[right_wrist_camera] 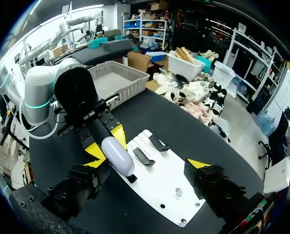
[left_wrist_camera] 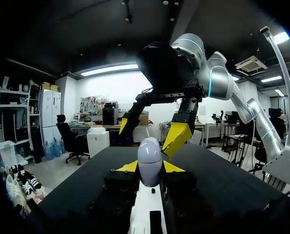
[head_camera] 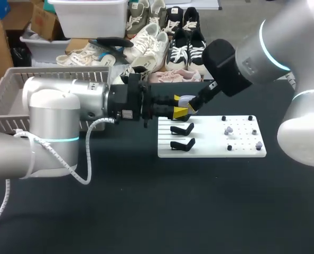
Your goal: Pick up each earbud case from the left stands, insert the matching earbuds, close the lid, and place the case in the box.
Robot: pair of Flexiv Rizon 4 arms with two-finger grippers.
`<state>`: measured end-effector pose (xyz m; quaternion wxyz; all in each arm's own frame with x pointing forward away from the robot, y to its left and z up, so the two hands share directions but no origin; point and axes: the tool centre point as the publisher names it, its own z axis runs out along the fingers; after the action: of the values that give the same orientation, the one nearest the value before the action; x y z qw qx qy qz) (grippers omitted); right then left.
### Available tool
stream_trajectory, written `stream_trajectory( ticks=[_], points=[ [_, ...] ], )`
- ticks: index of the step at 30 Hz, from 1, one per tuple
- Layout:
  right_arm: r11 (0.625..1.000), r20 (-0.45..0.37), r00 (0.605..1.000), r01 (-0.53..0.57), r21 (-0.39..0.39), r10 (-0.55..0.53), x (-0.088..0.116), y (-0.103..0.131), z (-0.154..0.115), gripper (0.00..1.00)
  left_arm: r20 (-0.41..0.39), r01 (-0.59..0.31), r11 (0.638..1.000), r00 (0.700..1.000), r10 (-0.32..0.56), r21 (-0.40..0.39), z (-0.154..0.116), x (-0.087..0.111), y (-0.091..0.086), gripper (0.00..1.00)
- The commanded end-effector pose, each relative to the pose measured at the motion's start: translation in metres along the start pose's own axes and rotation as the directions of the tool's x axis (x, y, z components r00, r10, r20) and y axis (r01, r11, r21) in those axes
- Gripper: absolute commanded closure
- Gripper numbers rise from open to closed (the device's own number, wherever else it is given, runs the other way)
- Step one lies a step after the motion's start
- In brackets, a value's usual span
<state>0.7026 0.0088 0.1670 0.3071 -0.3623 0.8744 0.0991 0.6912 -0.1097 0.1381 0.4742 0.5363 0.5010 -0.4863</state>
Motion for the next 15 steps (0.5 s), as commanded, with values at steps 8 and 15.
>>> stream_trajectory(
  ticks=[8, 15],
  points=[
    [0.993, 0.032, 0.999, 0.000, 0.119, -0.004, -0.013, -0.002, -0.009, 0.00, 0.000, -0.001, 1.000, 1.000, 0.001, -0.005, 0.000, 0.000, -0.002, 1.00],
    [0.988, 0.050, 0.998, 0.023, 0.154, -0.031, -0.028, -0.010, -0.022, 0.00, 0.000, -0.001, 1.000, 1.000, 0.001, -0.005, 0.000, 0.000, -0.002, 1.00]
  ],
)
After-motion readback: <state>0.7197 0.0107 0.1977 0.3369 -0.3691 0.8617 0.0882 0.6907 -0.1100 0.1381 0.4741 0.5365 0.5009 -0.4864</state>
